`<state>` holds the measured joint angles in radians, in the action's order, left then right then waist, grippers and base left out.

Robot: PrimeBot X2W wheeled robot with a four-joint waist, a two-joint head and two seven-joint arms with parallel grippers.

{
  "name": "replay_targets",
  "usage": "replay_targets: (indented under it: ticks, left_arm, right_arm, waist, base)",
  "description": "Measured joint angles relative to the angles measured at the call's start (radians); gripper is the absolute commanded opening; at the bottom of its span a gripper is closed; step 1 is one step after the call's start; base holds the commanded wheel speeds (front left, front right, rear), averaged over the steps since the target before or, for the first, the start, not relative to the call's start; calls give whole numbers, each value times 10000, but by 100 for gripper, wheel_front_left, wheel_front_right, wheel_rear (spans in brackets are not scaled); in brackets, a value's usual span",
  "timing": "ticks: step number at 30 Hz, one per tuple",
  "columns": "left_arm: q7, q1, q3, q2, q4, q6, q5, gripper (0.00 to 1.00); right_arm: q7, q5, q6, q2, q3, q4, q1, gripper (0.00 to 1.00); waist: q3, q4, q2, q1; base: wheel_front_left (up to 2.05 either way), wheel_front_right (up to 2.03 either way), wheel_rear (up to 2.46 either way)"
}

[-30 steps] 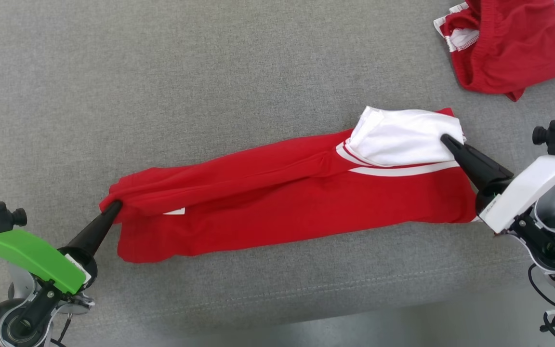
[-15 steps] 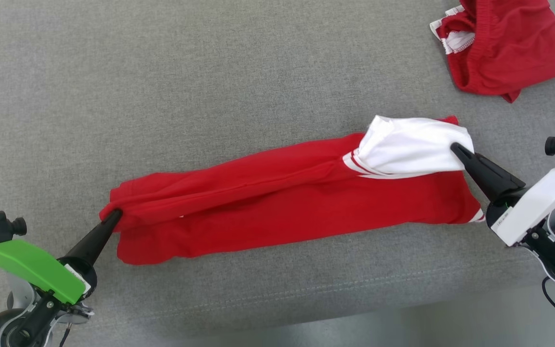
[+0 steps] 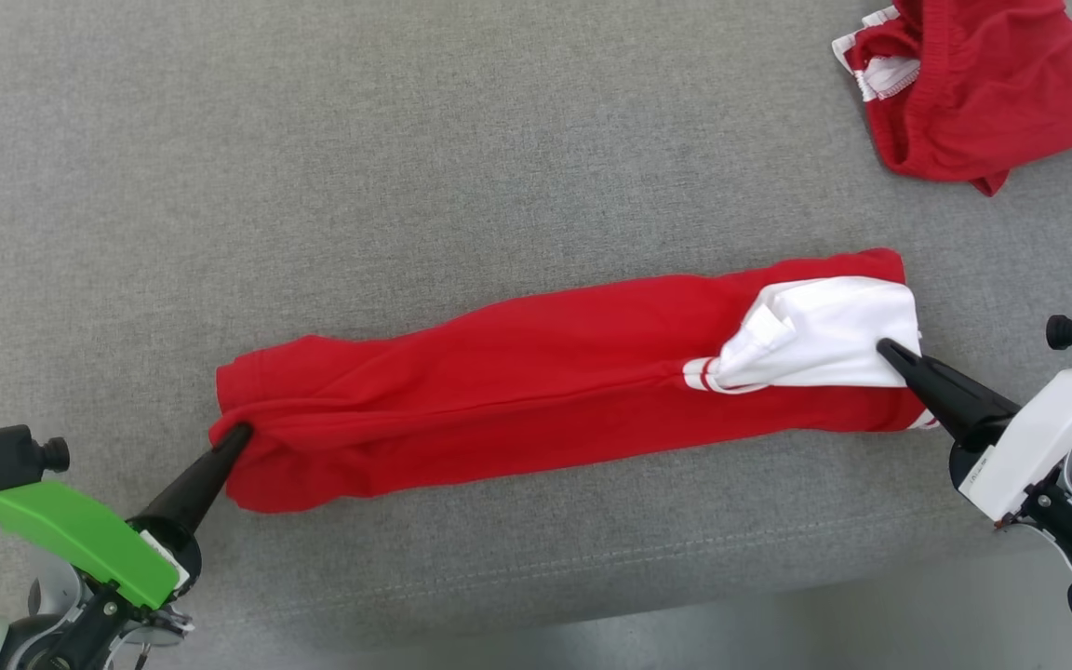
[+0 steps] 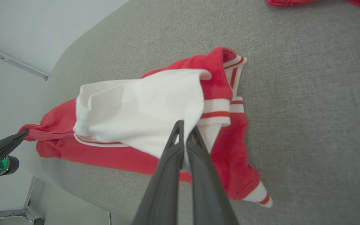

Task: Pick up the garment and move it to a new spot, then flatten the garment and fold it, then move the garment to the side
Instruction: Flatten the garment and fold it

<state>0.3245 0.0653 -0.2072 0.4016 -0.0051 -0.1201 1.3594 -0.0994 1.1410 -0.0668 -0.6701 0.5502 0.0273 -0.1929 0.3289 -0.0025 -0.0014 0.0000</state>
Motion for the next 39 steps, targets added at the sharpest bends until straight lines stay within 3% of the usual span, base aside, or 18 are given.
replay_targets:
  ticks: [18, 26, 27, 29, 30, 31, 32, 33, 34, 39]
  left_arm:
    - [-12, -49, -232, 2, 33, 0, -182, 0]
    - [-13, -45, -259, 4, 205, 0, -276, 0]
    - [-13, -45, -263, 8, 242, 0, -307, 0]
    - [-84, -44, -267, 8, 268, 0, -360, 20]
    - [-98, -44, -267, 8, 276, 0, -360, 20]
    - [-105, -44, -265, 4, 280, 0, -362, 29]
    - [-203, -44, -247, -8, 297, 0, -374, 40]
    - [-203, -44, -247, -8, 297, 0, -374, 80]
    - [-251, -44, -226, -13, 316, 2, -399, 100]
    - [-326, -45, -180, -12, 316, 19, -589, 100]
  right_arm:
    - [-424, 58, 263, -230, 15, -393, 12, 0]
    - [-428, 54, 566, -259, -12, -470, 12, 0]
    - [-428, 54, 596, -259, -21, -470, 12, 15]
    - [-428, 54, 602, -259, -29, -472, 13, 44]
    - [-428, 54, 640, -259, -29, -472, 13, 44]
    - [-428, 50, 688, -259, -29, -474, 13, 55]
    - [-426, 48, 688, -261, -29, -474, 13, 84]
    - [-426, 48, 688, -261, -29, -474, 13, 100]
    - [-426, 46, 696, -259, -33, -474, 14, 100]
    - [-424, 48, 807, -303, -136, -508, 26, 100]
  waist:
    - [398, 114, 0, 0]
    - [458, 87, 0, 0]
    - [457, 80, 0, 0]
    - [448, 69, 0, 0]
    - [441, 64, 0, 0]
    - [433, 60, 0, 0]
    - [420, 56, 0, 0]
    - [420, 56, 0, 0]
    - [398, 52, 0, 0]
    - [335, 30, 0, 0]
  base:
    - [0, 0, 0]
    - [0, 0, 0]
    - [0, 0, 0]
    - [0, 0, 0]
    - [0, 0, 0]
    - [0, 0, 0]
    - [0, 0, 0]
    - [0, 0, 0]
    - [0, 0, 0]
    - [0, 0, 0]
